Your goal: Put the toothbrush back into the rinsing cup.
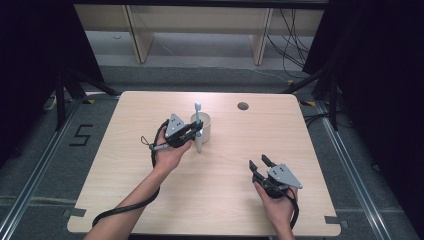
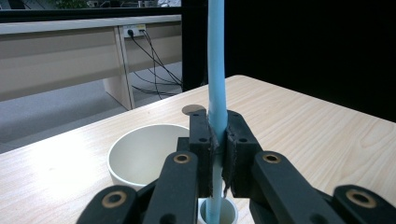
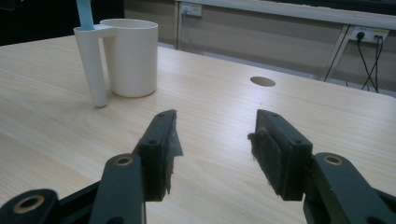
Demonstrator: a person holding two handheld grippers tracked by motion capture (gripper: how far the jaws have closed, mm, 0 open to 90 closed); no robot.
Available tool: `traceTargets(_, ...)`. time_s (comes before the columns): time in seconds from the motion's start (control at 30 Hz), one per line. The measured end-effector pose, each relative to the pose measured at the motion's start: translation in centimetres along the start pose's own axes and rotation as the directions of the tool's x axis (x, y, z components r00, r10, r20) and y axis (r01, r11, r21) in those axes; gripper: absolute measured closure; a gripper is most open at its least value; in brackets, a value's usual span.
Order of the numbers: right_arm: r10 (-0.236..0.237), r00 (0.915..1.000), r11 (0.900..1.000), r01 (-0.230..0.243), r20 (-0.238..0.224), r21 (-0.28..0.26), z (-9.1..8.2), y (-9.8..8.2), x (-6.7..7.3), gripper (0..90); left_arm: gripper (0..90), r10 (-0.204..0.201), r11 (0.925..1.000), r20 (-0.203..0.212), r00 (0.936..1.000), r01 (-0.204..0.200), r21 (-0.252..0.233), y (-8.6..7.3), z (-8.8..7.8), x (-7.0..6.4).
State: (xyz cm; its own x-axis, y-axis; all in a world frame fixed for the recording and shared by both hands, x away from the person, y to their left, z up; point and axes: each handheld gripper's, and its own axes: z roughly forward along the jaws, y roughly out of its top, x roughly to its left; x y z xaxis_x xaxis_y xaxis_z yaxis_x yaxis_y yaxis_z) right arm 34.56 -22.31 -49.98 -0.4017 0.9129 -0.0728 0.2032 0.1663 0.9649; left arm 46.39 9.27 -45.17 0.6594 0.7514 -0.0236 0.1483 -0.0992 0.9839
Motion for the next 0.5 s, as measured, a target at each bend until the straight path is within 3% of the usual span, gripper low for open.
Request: traceTargets(0.5, 0.008, 1.0, 1.0, -0.008, -0.001, 0.006, -0.07, 0.0, 0.09, 50.0, 83.1, -0.002, 0.9999, -0.003, 1.0, 0.002, 0.013, -0.82, 0.17, 0.01)
